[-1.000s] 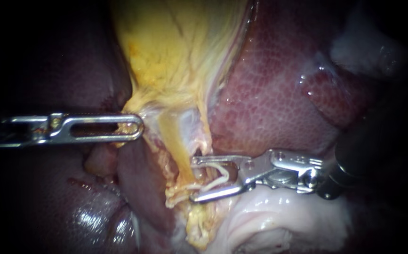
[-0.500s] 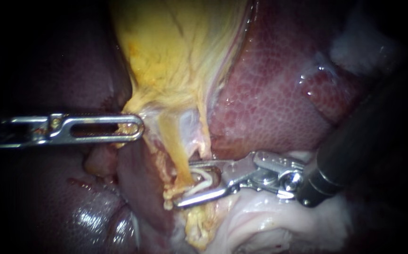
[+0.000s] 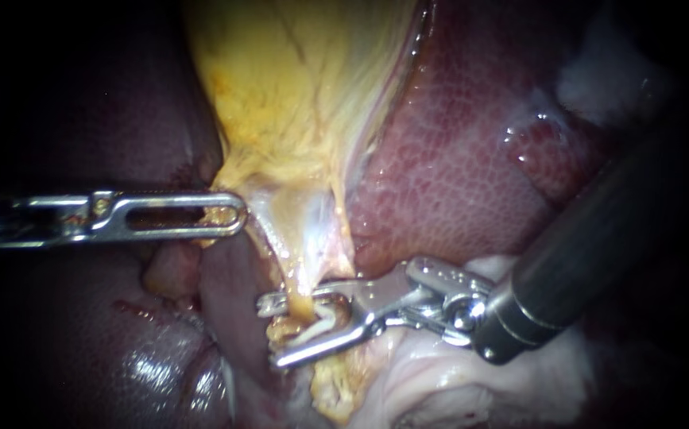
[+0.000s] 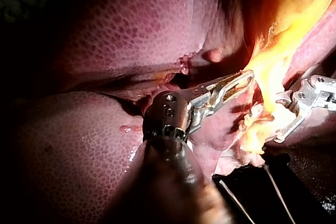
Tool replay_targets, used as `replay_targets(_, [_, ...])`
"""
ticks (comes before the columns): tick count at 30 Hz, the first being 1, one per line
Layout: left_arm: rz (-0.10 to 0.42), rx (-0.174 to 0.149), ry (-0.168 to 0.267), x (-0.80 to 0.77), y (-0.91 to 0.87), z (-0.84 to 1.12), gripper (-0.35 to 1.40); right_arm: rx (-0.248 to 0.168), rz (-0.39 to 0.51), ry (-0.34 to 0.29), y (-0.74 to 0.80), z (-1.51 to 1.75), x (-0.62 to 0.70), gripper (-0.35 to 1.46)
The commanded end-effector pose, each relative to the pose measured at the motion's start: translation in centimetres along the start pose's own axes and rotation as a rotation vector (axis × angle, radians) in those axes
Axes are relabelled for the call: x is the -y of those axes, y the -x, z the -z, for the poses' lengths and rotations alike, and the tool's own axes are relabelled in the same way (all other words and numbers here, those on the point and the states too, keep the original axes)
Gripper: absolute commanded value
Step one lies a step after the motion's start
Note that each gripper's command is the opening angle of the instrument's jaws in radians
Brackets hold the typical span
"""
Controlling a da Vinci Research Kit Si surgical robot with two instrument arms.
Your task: Clipping third clip left tube
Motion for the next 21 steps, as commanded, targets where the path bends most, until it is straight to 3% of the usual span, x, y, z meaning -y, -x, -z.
replay_targets(1, [0.0,0.001,0.002,0.0,0.0,0.0,-0.35,-0.003,-0.002,0.006,-0.03,0.03,-0.01,0.5])
replay_targets(10, [0.0,0.002,0.002,0.0,-0.01,-0.02,-0.35,-0.009,-0.029,0.011,-0.08,0.13,-0.15,0.38])
replay_targets(11, [0.0,0.002,0.002,0.0,-0.01,-0.02,-0.35,-0.005,-0.07,-0.004,-0.07,0.16,-0.16,0.23])
replay_targets(13, [0.0,0.002,0.002,0.0,-0.01,-0.01,-0.35,0.002,-0.076,-0.022,-0.05,0.25,-0.14,-0.26])
replay_targets(14, [0.0,0.002,0.002,0.0,-0.01,-0.01,-0.35,-0.003,-0.077,-0.01,-0.06,0.26,-0.16,-0.35])
replay_targets(21, [0.0,0.002,0.002,0.0,-0.01,-0.01,-0.35,-0.004,-0.083,-0.009,-0.05,0.32,-0.26,-0.35])
